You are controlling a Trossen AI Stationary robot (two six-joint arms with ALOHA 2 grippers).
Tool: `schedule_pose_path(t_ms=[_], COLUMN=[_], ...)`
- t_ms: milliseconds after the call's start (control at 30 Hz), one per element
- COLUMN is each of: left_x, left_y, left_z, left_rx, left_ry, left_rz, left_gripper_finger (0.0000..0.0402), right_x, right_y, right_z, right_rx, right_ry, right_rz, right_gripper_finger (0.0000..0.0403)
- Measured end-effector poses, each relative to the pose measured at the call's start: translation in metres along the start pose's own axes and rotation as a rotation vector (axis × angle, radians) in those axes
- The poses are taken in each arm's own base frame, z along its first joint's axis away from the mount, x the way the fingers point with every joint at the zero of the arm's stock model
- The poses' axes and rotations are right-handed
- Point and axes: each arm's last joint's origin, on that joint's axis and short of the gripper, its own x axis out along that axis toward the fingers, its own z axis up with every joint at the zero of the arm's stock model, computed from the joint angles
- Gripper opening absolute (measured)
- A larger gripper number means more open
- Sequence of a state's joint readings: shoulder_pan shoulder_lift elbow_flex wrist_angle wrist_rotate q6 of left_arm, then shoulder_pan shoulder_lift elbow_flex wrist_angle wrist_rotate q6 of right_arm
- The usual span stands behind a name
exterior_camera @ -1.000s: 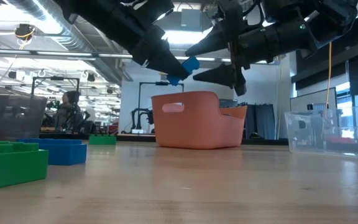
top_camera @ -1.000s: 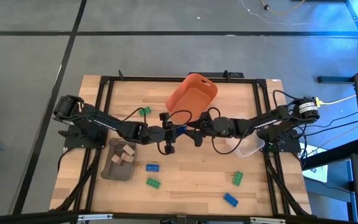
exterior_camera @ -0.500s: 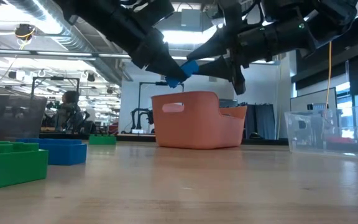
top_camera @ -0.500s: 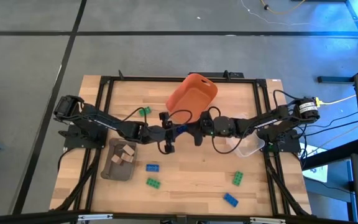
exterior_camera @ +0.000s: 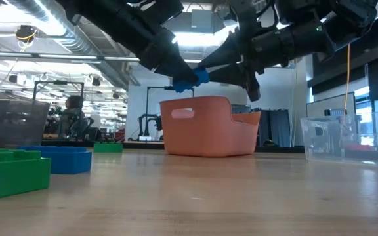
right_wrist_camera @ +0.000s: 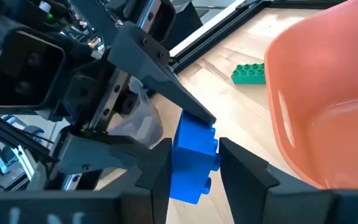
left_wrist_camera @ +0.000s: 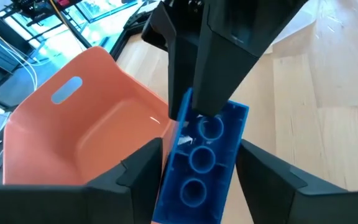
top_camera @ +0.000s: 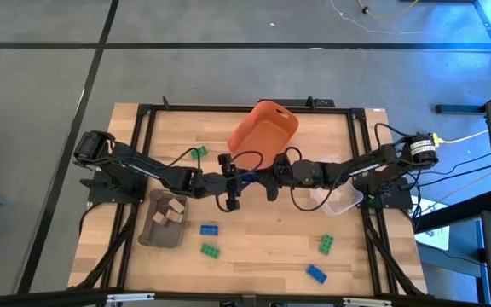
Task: Sort & place blocks by color
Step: Put the top blue game piece into the orange bin
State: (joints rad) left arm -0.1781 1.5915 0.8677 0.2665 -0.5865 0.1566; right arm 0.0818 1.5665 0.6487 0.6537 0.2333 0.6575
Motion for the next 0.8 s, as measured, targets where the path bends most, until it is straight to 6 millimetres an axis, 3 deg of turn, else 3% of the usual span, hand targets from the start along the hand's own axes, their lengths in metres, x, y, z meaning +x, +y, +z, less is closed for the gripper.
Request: schedule_pose_path(t_ms=[267, 667, 800], left_x=[-0.011, -0.076, -0.101], left_y=[-0.003, 0.005, 0.010], left_z=[0.007, 0.032, 0.026], left_rx=[0.027, 0.009, -0.031], left_ry=[-0.026, -0.118, -0.187], left_rz=[-0.004, -0.042, -0.046], left_gripper_finger=[0.0198, 0.0198, 0.0197], right_x=[-0.003, -0.024, -0.033], right_y=[0.001, 0.009, 0.010], right_z=[0.003, 0.024, 0.034], right_rx=[-0.041, -0.182, -0.240], right_ry=[-0.003, -0.063, -0.133], right_rz=[0.003, -0.051, -0.143], right_gripper_finger=[0.0106, 0.0101, 0.0099])
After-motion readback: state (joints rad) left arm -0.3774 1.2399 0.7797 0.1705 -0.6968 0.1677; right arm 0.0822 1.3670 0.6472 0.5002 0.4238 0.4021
